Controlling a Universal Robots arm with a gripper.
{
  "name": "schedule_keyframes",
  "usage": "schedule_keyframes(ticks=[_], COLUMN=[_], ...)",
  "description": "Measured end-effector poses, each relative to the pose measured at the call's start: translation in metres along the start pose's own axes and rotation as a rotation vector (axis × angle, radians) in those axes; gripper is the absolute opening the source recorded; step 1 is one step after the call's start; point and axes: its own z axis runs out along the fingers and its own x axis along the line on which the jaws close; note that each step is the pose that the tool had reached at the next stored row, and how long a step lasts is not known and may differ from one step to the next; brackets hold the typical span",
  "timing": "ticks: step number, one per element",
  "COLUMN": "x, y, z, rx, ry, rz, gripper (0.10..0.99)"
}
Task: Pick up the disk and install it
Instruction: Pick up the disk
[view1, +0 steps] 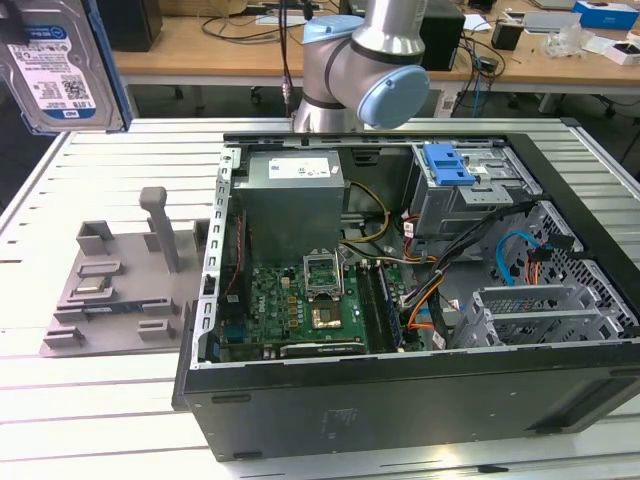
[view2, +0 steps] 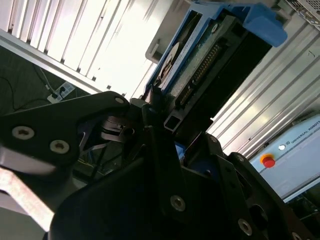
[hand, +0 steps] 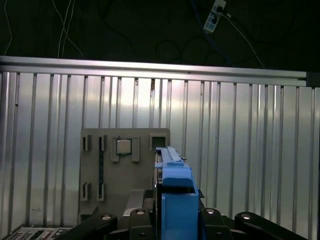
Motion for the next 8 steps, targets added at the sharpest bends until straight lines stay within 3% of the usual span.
schedule_keyframes(ticks=[2,4,8], x=[0.0004,0.0011,0.0019], y=[-0.008,-0.0251,-0.0437], z=[-0.0003,-0.001,-0.0018], rx=[0.0,-0.001,-0.001], ry=[0.0,0.0001,0.0], rz=[0.0,0.0,0.0], gripper=[0.369,0.369,0.369])
